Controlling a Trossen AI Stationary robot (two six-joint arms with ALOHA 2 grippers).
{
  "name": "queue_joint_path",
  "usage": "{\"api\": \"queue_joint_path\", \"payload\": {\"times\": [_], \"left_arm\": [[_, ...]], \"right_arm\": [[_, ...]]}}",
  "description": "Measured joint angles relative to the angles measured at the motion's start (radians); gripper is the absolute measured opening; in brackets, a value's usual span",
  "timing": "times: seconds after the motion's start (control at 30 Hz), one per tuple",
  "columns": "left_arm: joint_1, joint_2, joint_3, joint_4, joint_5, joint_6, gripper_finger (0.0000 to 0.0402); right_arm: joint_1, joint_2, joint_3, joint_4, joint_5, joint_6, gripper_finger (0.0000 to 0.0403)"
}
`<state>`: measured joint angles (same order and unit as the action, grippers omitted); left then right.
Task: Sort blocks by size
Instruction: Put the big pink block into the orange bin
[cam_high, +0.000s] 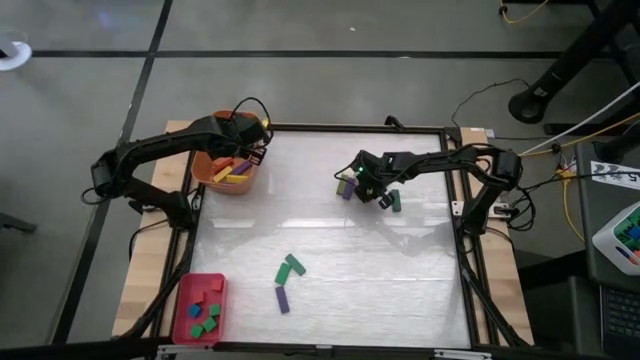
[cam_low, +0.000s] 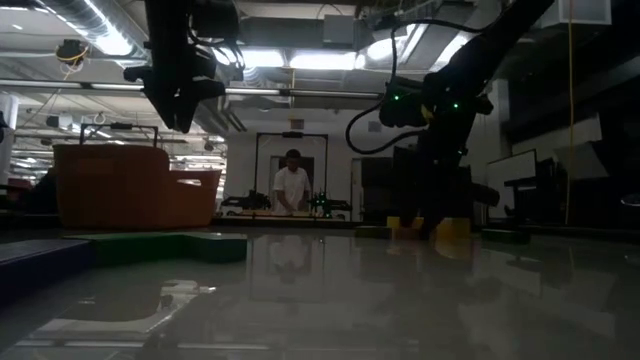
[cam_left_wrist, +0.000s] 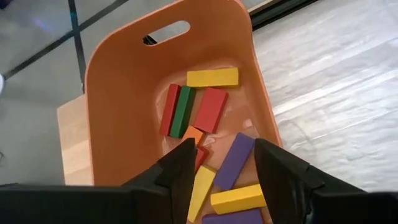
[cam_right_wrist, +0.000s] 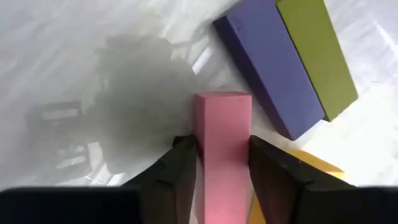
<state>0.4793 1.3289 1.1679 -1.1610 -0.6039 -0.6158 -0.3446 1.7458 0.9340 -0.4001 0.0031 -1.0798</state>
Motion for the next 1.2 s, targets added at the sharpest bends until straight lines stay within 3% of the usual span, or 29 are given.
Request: {"api": "queue_joint_path", "payload": {"times": [0.37,0.67,0.93,1.2], "left_arm": [[-0.052,0.0,0.0,0.033,0.114,-0.006,0.015],[-0.159,0.0,0.001,0.257,0.168,-0.007,0.015],[-0.272,0.002,0.001,0.473,0.271,-0.105,0.015],[-0.382,0.048,0.001,0.526,0.279,-0.218,0.015]], "right_arm": [[0.01,0.002,0.006,-0.071,-0.084,0.001,0.0117],[0.047,0.011,0.082,-0.092,-0.088,0.029,0.0112],[0.121,0.008,0.163,-0.023,-0.071,0.037,0.0111],[0.212,0.006,0.183,0.239,0.163,0.036,0.0111]]}}
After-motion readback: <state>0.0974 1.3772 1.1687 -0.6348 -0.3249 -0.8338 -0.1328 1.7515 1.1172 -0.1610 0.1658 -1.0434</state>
